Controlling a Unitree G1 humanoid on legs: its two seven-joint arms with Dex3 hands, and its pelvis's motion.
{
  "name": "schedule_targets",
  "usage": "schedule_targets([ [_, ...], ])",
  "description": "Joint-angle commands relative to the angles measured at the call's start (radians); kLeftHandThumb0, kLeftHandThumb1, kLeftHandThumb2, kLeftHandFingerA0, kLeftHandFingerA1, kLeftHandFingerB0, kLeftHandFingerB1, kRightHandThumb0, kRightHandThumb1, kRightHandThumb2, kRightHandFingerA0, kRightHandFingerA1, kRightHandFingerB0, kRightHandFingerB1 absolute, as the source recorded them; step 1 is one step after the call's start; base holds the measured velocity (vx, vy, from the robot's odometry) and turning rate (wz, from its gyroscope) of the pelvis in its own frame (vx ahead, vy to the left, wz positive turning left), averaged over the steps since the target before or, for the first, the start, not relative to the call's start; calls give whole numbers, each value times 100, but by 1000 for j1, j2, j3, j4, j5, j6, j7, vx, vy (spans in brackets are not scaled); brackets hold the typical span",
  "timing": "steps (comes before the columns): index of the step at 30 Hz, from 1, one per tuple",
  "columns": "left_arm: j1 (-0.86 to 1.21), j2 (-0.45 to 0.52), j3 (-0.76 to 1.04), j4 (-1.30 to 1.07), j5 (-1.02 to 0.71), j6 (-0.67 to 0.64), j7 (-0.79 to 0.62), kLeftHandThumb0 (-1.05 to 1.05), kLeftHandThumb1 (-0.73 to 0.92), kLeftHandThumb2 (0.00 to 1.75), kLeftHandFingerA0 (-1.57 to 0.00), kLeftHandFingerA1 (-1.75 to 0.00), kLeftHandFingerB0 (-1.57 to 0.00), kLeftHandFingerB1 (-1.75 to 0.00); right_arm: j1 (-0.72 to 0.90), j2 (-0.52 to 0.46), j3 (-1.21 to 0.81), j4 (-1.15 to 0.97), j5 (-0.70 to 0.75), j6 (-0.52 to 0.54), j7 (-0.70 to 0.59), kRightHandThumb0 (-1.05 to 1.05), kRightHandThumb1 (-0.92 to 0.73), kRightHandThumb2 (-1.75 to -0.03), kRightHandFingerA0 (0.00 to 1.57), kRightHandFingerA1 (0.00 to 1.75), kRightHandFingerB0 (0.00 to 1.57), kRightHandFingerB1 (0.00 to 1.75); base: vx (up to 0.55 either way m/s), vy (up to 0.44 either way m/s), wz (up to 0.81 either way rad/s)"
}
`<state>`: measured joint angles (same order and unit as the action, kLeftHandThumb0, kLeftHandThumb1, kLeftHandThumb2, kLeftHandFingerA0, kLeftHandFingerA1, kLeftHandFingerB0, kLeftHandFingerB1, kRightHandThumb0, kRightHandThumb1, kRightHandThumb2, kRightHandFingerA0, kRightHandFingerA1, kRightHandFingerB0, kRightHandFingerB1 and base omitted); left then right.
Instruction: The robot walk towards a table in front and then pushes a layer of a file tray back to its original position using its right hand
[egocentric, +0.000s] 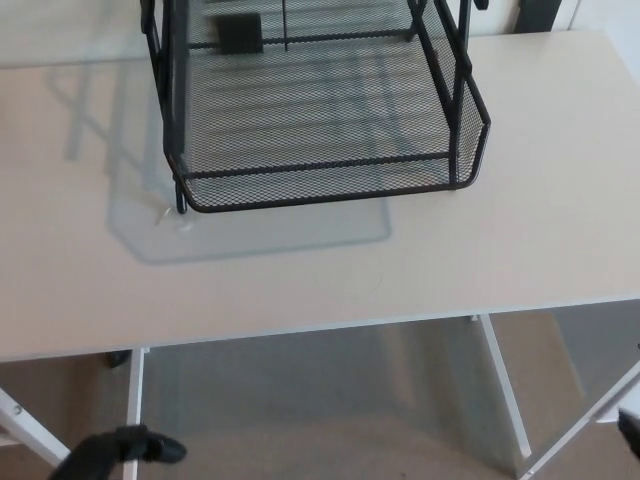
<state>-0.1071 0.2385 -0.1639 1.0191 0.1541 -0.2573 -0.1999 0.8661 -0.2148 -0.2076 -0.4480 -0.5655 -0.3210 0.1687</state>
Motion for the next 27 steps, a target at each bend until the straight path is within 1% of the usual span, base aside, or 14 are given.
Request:
schedule_targets([
  [1,146,27,-27,-145,16,-86,-41,-69,38,56,-76,-77,-49,-66,-99,15,51,473,200,-161,-39,-82,-50,-83,0,9,0,0,0,0,0],
  [4,159,31,-28,-156,17,-87,-37,-73,39,58,-73,-80,-47,-70,-146,9,63,587,217,-187,-19,-80,-48,-85,0,13,0,4,0,0,0],
  [7,181,37,-22,-158,14,-83,-27,-70,39,58,-72,-77,-47,-67,-148,8,70,602,237,-154,18,-76,-46,-88,1,38,0,15,0,0,0],
  [8,187,37,-22,-164,17,-74,-22,-70,39,58,-72,-77,-47,-67,-150,4,69,612,241,-157,19,-76,-46,-88,1,38,0,15,0,0,0],
  [9,193,37,-23,-164,21,-80,-13,-71,37,60,-73,-82,-47,-69,-155,3,65,631,268,-155,40,-89,-53,-88,0,26,0,0,0,0,0],
  [10,196,38,-22,-159,27,-91,3,-72,36,60,-73,-82,-47,-69,-170,-1,59,656,304,-142,72,-78,-47,-74,0,38,0,7,0,0,0],
  [13,180,49,-13,-152,28,-83,10,-72,37,61,-71,-80,-44,-69,-222,-17,65,680,299,-117,83,-88,-52,-87,1,32,0,0,0,0,0],
  [14,179,53,-12,-152,30,-81,13,-68,27,83,-70,-81,-43,-69,-236,-23,66,699,307,-124,88,-88,-52,-86,1,27,0,0,0,0,0],
  [18,172,65,-5,-142,27,-90,22,-72,27,84,-70,-83,-43,-70,-260,-26,72,698,389,-88,156,-86,-49,-81,1,15,0,0,0,0,0],
  [20,173,70,-2,-139,27,-95,27,-72,26,83,-71,-83,-44,-71,-271,-29,80,712,389,-93,156,-81,-48,-83,0,20,0,4,0,0,0],
  [21,177,68,0,-143,24,-88,31,-71,36,61,-72,-83,-45,-69,-276,-35,85,724,386,-96,155,-79,-47,-84,0,24,0,8,0,0,0],
  [22,168,69,1,-138,24,-86,29,-72,36,61,-73,-84,-45,-71,-288,-39,90,732,378,-94,149,-76,-46,-84,0,26,0,11,0,0,0],
  [23,166,70,3,-136,20,-85,24,-72,25,83,-70,-83,-44,-71,-296,-43,97,748,371,-104,140,-75,-46,-84,0,26,0,10,0,0,0],
  [27,165,71,6,-130,23,-82,32,-69,24,83,-70,-84,-44,-70,-325,-54,119,810,365,-135,124,-74,-46,-83,0,22,0,9,0,0,0],
])
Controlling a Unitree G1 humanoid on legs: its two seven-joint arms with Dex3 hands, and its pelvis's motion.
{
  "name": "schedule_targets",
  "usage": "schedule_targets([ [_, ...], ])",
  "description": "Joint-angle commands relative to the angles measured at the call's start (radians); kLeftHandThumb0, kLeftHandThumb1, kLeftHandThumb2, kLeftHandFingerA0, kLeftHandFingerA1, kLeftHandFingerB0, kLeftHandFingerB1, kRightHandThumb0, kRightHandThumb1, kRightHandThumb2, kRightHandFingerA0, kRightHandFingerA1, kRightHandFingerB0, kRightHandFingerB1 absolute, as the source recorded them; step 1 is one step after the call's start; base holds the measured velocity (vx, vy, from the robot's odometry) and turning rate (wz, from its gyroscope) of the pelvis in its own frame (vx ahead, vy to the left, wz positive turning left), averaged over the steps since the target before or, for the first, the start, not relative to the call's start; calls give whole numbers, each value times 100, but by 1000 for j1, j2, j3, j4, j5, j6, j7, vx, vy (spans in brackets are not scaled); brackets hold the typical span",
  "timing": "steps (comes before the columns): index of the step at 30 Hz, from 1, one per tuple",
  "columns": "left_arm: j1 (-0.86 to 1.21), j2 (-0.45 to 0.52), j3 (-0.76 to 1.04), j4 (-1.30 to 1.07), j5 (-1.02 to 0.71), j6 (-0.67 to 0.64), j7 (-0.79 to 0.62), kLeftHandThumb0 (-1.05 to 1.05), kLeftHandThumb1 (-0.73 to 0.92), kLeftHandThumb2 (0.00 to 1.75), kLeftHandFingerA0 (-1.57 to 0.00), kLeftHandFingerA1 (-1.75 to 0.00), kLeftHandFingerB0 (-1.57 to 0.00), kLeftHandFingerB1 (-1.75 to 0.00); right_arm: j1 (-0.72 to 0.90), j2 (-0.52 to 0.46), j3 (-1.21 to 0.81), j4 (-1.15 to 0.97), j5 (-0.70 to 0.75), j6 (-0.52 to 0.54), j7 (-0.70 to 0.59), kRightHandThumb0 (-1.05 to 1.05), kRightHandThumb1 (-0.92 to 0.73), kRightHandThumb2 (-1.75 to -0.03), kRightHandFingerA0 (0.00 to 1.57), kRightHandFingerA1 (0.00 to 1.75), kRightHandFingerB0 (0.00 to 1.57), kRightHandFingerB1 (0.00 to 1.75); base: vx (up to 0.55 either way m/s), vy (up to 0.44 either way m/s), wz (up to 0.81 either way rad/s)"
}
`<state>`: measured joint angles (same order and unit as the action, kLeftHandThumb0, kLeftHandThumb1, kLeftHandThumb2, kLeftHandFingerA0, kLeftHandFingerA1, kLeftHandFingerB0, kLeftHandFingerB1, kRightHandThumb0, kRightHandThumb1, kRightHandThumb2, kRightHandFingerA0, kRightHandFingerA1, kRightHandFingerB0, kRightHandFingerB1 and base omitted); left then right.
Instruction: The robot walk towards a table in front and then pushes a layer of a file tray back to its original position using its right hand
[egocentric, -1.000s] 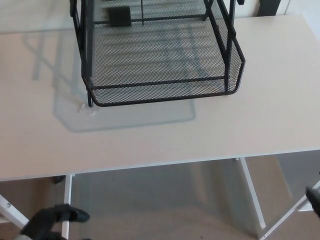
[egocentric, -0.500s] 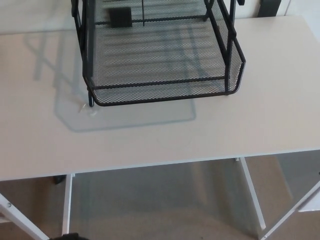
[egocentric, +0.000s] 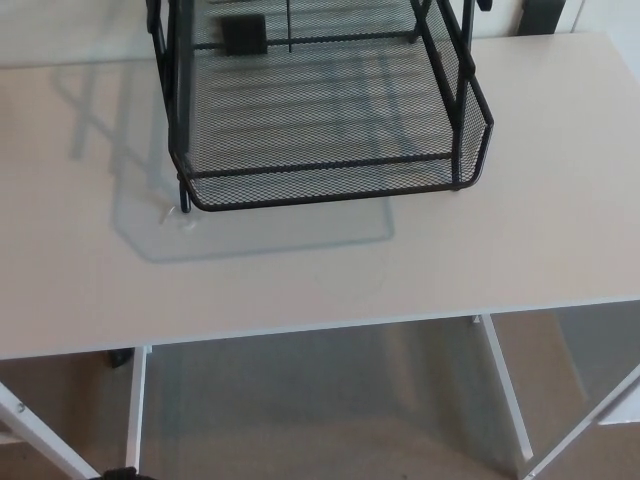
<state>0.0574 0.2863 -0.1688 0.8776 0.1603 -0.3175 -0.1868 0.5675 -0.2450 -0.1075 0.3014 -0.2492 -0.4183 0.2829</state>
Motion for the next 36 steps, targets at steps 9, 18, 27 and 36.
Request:
schedule_targets([
  [9,-8,24,17,18,20,-26,31,-68,26,83,-70,-82,-44,-69,-56,-51,59,59,29,-23,-19,-75,-47,-84,0,23,0,8,0,0,0],
  [18,-8,32,29,4,14,-37,19,-70,37,61,-72,-81,-45,-68,-63,-71,80,25,6,4,-40,-77,-48,-84,2,26,0,8,0,0,0],
  [27,-10,44,22,-25,33,-20,30,-71,38,60,-71,-79,-43,-68,-93,-101,115,26,-16,21,-52,-80,-49,-86,1,31,0,6,0,0,0],
  [36,-26,41,26,-46,37,12,23,-70,27,82,-71,-80,-44,-68,-97,-107,124,19,-21,27,-77,-76,-47,-85,2,41,0,10,0,0,0],
])
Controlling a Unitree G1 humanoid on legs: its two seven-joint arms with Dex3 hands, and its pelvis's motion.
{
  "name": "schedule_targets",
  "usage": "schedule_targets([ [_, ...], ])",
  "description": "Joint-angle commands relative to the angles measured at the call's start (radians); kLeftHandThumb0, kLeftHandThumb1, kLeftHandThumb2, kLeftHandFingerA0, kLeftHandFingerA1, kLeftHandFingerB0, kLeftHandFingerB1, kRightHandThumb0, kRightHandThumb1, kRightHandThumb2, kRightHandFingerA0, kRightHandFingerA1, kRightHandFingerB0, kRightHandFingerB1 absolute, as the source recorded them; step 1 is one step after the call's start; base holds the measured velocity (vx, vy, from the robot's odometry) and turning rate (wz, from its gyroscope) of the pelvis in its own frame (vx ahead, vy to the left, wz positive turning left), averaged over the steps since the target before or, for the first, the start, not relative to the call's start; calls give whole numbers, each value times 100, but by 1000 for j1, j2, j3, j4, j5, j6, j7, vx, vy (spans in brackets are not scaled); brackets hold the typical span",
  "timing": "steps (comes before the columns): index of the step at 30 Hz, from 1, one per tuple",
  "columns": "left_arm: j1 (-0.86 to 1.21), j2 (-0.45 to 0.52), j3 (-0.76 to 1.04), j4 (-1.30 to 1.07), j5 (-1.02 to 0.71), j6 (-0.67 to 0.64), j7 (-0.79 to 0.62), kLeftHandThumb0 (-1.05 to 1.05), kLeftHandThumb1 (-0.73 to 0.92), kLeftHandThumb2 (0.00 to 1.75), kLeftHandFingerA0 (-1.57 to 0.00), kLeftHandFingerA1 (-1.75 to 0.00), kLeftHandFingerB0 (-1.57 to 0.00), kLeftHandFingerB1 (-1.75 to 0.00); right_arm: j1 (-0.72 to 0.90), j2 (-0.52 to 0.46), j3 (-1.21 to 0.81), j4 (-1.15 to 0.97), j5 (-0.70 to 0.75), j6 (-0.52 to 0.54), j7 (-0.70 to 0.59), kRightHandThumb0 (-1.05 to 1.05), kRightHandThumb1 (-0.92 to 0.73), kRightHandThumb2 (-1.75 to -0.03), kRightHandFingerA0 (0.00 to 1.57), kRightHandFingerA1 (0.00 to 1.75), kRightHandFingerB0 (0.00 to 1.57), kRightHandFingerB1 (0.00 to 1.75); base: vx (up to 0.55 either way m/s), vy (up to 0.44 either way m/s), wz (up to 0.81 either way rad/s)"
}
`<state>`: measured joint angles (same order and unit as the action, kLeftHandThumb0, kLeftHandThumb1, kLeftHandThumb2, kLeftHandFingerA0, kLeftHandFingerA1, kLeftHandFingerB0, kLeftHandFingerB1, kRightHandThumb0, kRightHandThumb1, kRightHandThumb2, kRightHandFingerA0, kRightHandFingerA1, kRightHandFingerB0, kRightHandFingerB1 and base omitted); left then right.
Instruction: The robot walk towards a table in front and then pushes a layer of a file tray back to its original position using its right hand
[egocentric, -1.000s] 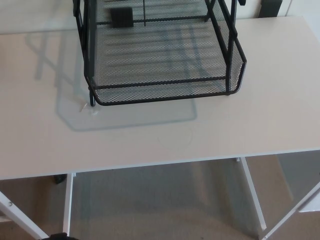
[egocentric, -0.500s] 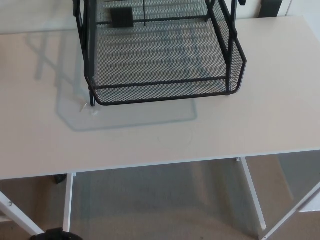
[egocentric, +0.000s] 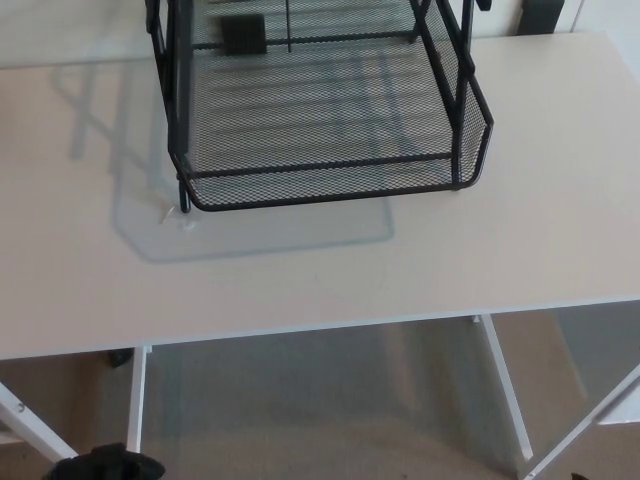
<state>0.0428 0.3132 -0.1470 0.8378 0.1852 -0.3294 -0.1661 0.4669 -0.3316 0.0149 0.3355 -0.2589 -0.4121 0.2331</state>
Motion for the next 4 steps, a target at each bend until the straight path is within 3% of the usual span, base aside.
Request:
schedule_targets([
  [1,-14,16,3,-7,14,27,2,-70,27,82,-71,-80,-44,-68,3,-20,4,-13,-13,19,-30,-76,-47,-85,2,41,0,10,0,0,0],
  [4,-16,19,1,3,15,15,-2,-71,28,82,-72,-82,-46,-70,0,-20,8,1,-11,16,-31,-76,-47,-85,2,40,0,10,0,0,0],
])
